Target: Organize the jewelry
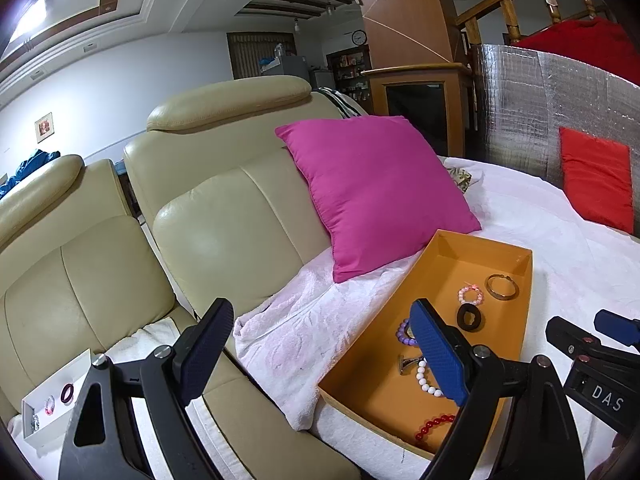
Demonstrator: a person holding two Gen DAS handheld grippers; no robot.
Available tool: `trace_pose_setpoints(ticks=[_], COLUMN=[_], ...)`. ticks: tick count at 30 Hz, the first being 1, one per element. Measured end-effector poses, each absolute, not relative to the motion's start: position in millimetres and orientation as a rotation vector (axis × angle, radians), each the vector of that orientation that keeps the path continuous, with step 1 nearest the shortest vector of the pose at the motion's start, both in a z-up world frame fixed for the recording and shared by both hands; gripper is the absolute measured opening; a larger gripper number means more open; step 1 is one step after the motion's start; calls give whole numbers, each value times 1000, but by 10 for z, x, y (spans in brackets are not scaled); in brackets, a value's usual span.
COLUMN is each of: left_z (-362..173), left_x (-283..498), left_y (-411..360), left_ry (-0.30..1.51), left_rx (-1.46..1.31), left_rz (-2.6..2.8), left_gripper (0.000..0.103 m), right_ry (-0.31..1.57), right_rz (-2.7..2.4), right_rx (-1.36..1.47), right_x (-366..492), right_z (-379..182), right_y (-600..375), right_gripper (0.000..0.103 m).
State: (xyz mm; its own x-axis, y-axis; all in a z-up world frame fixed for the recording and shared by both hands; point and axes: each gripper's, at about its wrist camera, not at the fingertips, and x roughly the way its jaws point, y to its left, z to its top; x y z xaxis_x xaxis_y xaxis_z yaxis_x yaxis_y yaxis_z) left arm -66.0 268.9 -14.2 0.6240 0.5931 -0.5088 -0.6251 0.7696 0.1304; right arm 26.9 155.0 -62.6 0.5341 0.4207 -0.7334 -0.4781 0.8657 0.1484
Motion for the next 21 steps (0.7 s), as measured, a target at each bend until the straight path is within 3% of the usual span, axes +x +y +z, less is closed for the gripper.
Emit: trace_pose_setpoints(ticks=[15, 21], left_z=[-136, -115], left_x=[-516, -105], left_y=[2468, 1670], left_ry=[566, 563], left_rx=[-2, 69], left_rz=[693, 419], left_gripper=[90, 90], right_ry=[857, 788], right_rz=[528, 389], right_rx=[-16, 67], right_x=[393, 592], right_z=[-689, -638], right_y=[1305, 447], right_gripper=[74, 74])
